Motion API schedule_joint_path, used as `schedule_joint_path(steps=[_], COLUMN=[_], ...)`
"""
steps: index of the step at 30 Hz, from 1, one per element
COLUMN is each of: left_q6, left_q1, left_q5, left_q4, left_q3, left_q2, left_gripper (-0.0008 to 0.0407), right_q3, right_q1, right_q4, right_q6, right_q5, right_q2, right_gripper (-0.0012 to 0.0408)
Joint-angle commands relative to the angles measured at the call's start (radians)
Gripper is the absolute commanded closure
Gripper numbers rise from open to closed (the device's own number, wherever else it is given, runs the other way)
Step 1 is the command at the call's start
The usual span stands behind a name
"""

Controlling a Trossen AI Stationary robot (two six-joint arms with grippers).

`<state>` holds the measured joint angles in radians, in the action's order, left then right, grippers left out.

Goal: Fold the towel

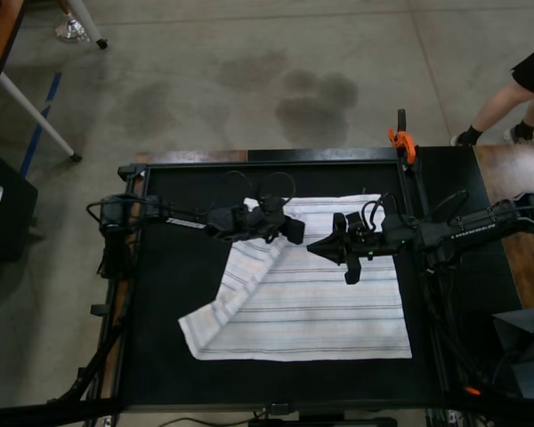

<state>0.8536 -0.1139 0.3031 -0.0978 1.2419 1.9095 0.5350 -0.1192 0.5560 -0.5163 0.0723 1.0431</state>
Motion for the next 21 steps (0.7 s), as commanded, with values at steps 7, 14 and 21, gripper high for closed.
schedule_joint_path(steps=[7, 14, 21], left_q6=[-0.009, -0.009, -0.071], left_q1=[0.000, 0.000, 0.000], left_q5=[-0.016, -0.069, -0.113], left_q4=[0.016, 0.014, 0.016], left_q3=[0.138, 0.216, 0.268], left_q2=[0.105, 0.183, 0.213], left_gripper=[0.0399, 0.0399, 0.0392], right_q3=[0.000, 0.000, 0.000], right_q1=[-0.057, -0.090, -0.090], right_q4=[-0.002, -0.003, -0.002], right_q6=[0.001, 0.002, 0.002], right_q5=[0.010, 0.011, 0.011], right_q2=[-0.039, -0.048, -0.047], right_gripper=[0.0396, 0.0396, 0.0396])
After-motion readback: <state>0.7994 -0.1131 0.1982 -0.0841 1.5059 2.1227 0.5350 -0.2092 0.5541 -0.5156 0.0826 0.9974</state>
